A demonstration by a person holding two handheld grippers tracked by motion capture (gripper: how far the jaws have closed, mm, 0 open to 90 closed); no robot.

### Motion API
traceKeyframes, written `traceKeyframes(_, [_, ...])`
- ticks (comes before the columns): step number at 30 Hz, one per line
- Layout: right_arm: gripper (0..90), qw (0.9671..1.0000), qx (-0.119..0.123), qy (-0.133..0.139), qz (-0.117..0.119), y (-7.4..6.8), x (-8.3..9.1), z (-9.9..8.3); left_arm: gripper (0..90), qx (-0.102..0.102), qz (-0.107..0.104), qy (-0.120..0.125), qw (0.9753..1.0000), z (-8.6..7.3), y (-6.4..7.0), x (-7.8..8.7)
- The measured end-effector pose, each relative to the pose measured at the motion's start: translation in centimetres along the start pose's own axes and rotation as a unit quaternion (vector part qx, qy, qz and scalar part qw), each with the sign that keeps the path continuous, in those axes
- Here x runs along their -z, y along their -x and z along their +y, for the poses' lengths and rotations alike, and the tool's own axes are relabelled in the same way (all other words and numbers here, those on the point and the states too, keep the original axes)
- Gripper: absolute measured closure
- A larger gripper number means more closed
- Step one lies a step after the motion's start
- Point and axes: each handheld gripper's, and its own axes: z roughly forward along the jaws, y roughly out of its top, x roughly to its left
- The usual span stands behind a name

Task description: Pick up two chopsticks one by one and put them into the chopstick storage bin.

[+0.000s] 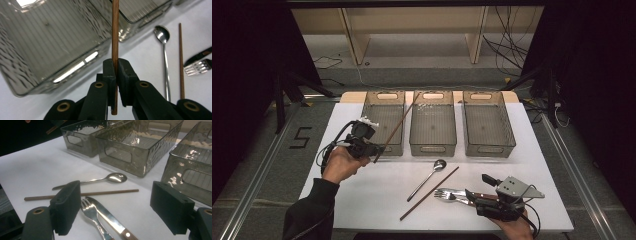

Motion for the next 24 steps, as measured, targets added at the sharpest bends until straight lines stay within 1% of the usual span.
traceKeyframes(5, [25.3, 1.0, 0.0, -0.001, 0.0, 0.0, 0.0, 0.0, 84.5, 0.01, 0.009, 0.001, 0.9999, 1.0, -1.6, -0.1])
traceKeyframes(8, [25.3, 1.0, 0.0, 0.0, 0.0, 0.0, 0.0, 0.0, 84.5, 0.019, 0.012, 0.011, 0.9997, 1.6, -2.4, -0.1])
traceKeyframes(11, [25.3, 1.0, -0.001, -0.001, 0.001, 0.1, 0.0, 0.0, 84.5, 0.031, 0.017, 0.016, 0.9993, 2.2, -3.5, -0.2])
traceKeyframes(15, [25.2, 1.0, -0.002, 0.003, 0.002, 0.1, 0.1, 0.0, 84.5, 0.04, 0.026, 0.019, 0.9987, 2.6, -4.7, -0.6])
traceKeyframes(18, [25.0, 1.0, -0.003, 0.004, 0.002, 0.1, 0.1, 0.0, 84.5, 0.043, 0.035, 0.021, 0.9982, 2.8, -5.3, -0.9])
traceKeyframes(23, [24.8, 1.0, 0.0, 0.006, 0.003, 0.0, 0.1, 0.0, 84.4, 0.05, 0.043, 0.021, 0.9976, 3.0, -6.2, -1.5])
traceKeyframes(24, [24.8, 1.0, 0.0, 0.005, 0.003, 0.0, 0.1, 0.0, 84.4, 0.053, 0.045, 0.023, 0.9973, 3.1, -6.3, -1.6])
